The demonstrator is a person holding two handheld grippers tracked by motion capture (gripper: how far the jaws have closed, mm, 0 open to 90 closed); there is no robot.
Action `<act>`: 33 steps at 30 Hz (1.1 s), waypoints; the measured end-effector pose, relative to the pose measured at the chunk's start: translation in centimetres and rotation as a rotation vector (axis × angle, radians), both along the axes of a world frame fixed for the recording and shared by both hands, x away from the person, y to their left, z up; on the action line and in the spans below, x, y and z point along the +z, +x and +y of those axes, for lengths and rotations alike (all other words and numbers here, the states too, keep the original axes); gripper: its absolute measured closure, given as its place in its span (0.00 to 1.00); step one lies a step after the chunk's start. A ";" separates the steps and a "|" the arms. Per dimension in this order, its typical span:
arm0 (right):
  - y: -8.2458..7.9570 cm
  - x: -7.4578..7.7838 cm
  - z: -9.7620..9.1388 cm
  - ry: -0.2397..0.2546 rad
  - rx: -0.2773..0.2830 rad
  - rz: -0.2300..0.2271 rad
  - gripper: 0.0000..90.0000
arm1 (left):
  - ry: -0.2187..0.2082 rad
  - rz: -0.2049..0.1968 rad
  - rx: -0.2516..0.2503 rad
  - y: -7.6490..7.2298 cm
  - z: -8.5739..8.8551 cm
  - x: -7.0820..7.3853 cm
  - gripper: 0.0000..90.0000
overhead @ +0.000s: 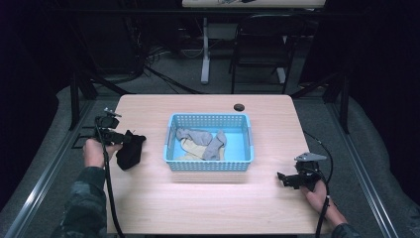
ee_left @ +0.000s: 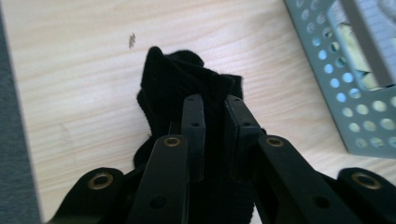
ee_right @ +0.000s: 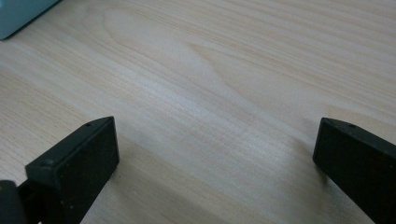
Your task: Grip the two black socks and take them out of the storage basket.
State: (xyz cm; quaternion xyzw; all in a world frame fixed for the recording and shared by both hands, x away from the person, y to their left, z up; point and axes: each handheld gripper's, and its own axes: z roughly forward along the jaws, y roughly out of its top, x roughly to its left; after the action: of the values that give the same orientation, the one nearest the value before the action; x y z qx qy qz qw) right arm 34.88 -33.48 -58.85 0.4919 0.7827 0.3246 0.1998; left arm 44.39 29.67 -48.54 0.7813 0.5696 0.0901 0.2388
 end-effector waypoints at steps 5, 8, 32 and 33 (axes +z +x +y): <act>0.0 0.0 0.0 0.000 0.001 0.000 0.00 | 0.011 -0.009 0.033 -0.2 0.1 -1.4 0.64; 0.0 0.0 0.0 0.001 -0.001 -0.003 0.00 | 0.046 -0.053 0.051 -1.2 0.0 -0.9 0.33; -0.1 -0.1 0.0 0.006 -0.002 -0.007 0.00 | 0.081 -0.163 0.098 -10.6 1.1 -3.1 0.00; -0.1 -0.1 0.0 0.006 -0.002 -0.007 0.00 | 0.076 -0.158 0.098 -10.6 1.2 -3.2 0.00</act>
State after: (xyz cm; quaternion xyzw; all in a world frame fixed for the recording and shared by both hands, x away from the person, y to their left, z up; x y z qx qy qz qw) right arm 34.81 -33.48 -58.91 0.4921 0.7806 0.3285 0.2014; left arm 33.82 30.86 -51.77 0.7514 0.5828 0.1844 0.2485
